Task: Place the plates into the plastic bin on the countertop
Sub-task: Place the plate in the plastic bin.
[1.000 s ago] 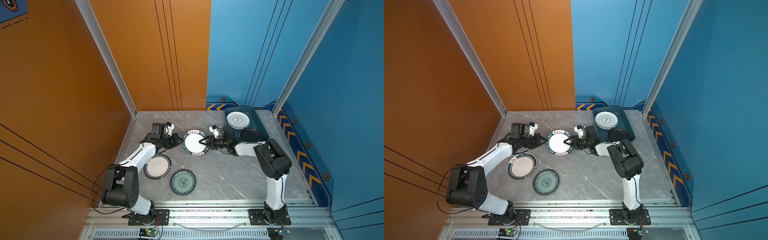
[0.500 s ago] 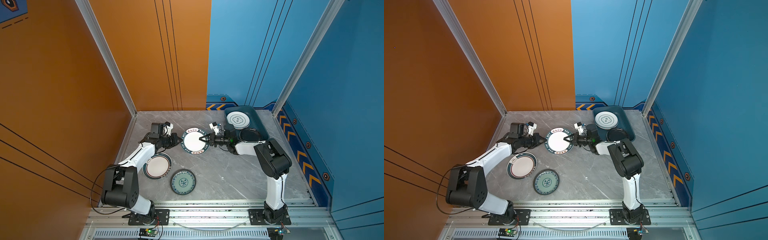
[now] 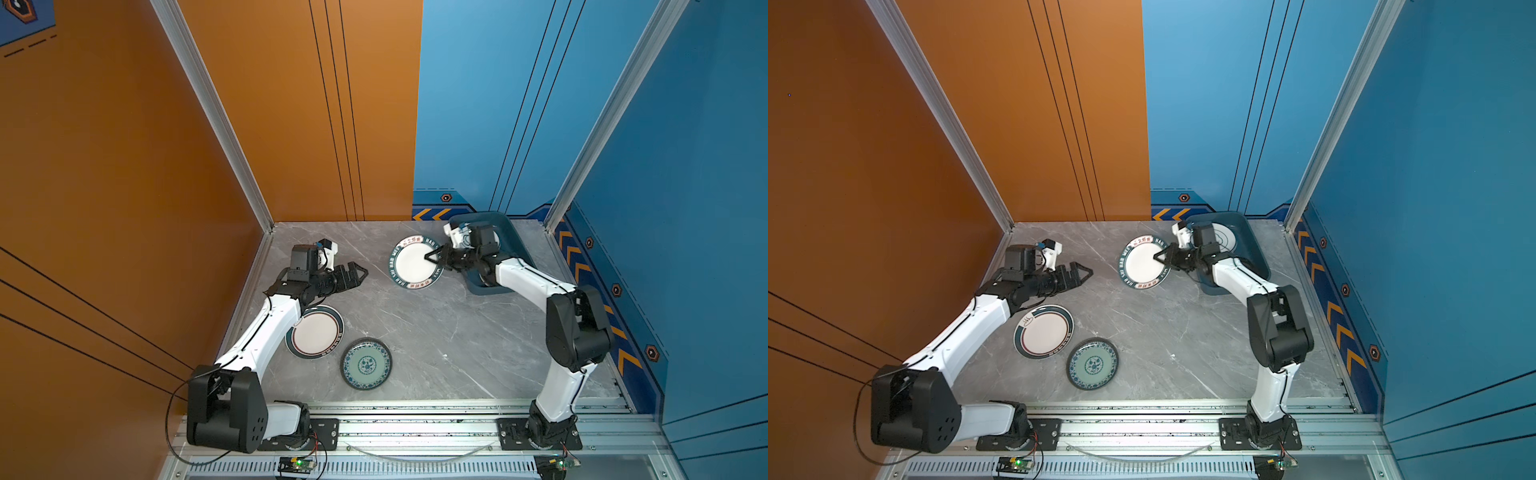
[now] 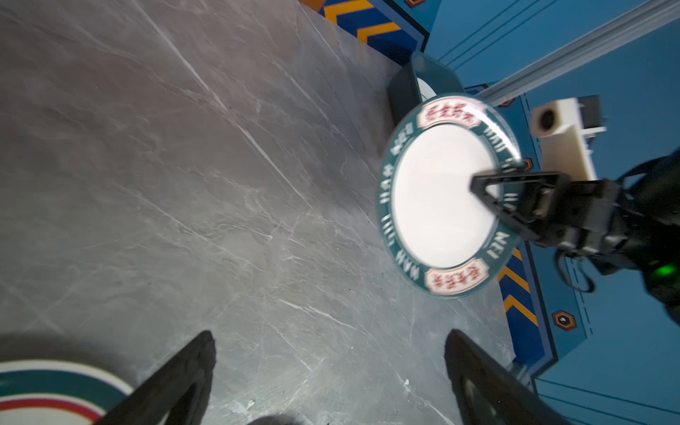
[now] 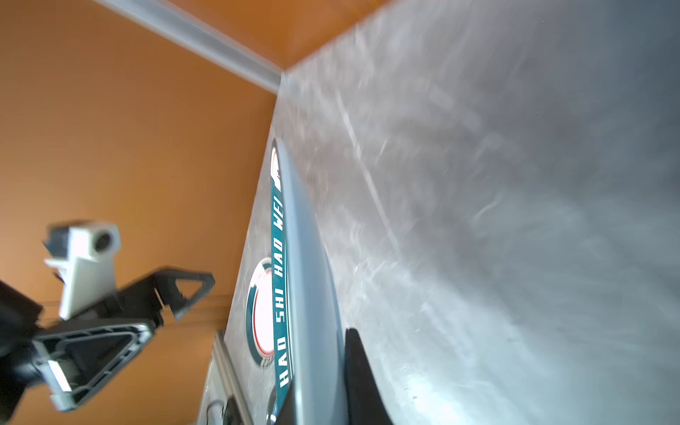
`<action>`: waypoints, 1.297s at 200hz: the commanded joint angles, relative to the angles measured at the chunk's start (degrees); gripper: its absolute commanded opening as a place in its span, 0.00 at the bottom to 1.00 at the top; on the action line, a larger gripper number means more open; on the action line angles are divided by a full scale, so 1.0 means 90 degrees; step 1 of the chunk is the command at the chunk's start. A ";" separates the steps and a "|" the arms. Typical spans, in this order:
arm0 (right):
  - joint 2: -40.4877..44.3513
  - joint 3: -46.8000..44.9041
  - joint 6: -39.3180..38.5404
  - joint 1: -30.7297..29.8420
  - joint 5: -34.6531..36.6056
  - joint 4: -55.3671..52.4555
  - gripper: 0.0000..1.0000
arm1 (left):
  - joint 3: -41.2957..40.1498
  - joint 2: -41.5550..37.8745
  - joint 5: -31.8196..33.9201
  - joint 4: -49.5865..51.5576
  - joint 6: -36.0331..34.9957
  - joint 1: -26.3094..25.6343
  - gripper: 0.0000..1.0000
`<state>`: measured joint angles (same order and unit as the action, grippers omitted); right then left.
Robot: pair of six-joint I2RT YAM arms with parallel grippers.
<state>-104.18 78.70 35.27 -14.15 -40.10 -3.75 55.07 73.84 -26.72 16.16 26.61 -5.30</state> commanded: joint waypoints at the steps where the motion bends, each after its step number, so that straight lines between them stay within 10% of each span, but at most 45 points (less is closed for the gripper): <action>1: 0.0213 0.0320 -0.0131 0.0822 0.0451 -0.0855 0.00 | -0.0350 -0.0403 0.0752 0.0176 0.0006 0.0243 0.98; 102: -0.1246 0.2324 0.0151 0.2551 0.1837 -0.1809 0.00 | -0.0899 -0.1019 0.1989 0.1125 -0.0209 0.1099 0.98; 217: -0.2985 0.3504 0.0333 0.2414 0.1903 -0.1991 0.00 | -0.1815 -0.1515 0.3142 0.1153 0.0070 0.1580 0.98; 259: -0.3259 0.3761 0.0300 0.2277 0.2061 -0.2291 0.14 | -0.2031 -0.1399 0.3633 0.1178 0.0196 0.1631 0.98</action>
<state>-131.87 110.45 37.80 7.18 -23.66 -21.08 38.11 60.90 1.63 25.56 27.31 8.69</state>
